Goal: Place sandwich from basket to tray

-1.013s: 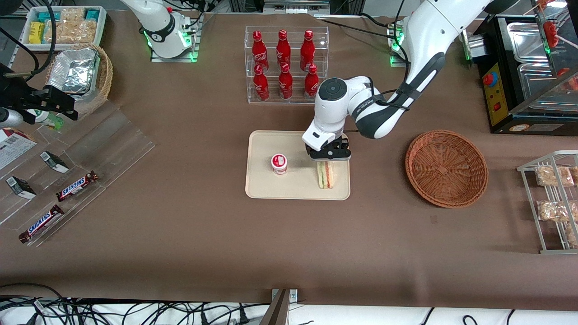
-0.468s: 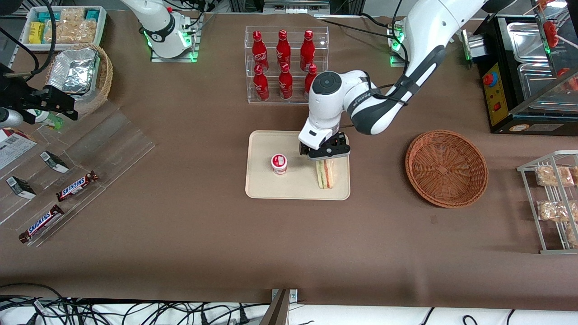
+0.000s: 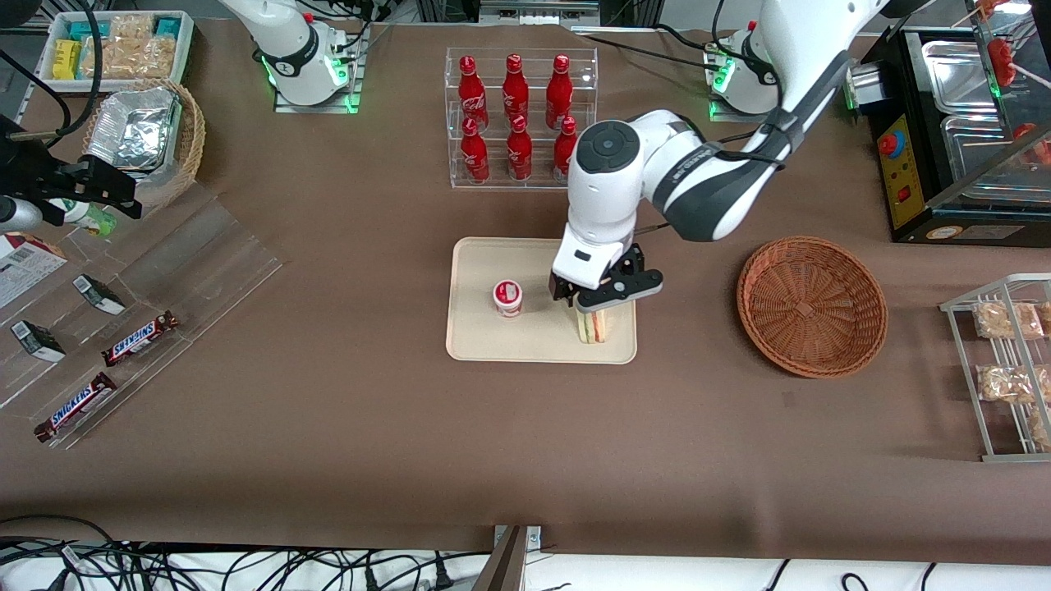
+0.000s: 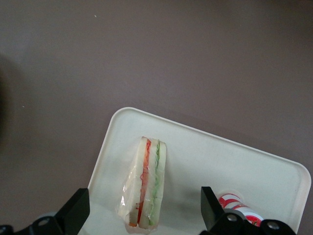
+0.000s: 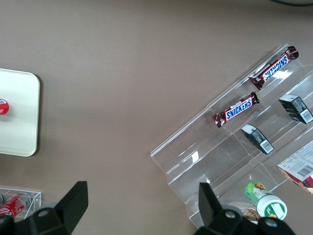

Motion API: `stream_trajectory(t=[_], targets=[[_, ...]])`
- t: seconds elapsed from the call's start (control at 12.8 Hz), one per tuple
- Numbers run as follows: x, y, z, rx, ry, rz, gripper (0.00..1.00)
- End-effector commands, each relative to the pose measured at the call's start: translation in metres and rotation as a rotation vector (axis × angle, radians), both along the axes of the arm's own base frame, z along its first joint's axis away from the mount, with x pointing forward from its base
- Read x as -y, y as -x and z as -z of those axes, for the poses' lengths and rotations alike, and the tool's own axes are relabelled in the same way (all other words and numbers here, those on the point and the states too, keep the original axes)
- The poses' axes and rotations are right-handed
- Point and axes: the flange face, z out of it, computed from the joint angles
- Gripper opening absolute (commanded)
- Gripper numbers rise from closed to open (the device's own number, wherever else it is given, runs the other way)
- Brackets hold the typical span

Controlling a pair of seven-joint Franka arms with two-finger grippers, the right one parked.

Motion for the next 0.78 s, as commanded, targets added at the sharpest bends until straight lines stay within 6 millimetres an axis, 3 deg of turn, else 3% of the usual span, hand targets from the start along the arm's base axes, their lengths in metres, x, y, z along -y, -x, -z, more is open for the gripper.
stream_trajectory(t=[0.0,0.08,0.23,0.55,0.7], targets=[[-0.034,-0.030,-0.056,-0.055,-0.001,-0.015,1.00],[-0.048,-0.040,-0.075,-0.064,0.002,-0.020,1.00],[-0.073,-0.052,-0.093,-0.091,0.010,-0.008,1.00],[-0.105,-0.067,-0.104,-0.089,0.006,-0.009,1.00],[-0.132,-0.078,-0.105,-0.093,0.006,-0.009,1.00]])
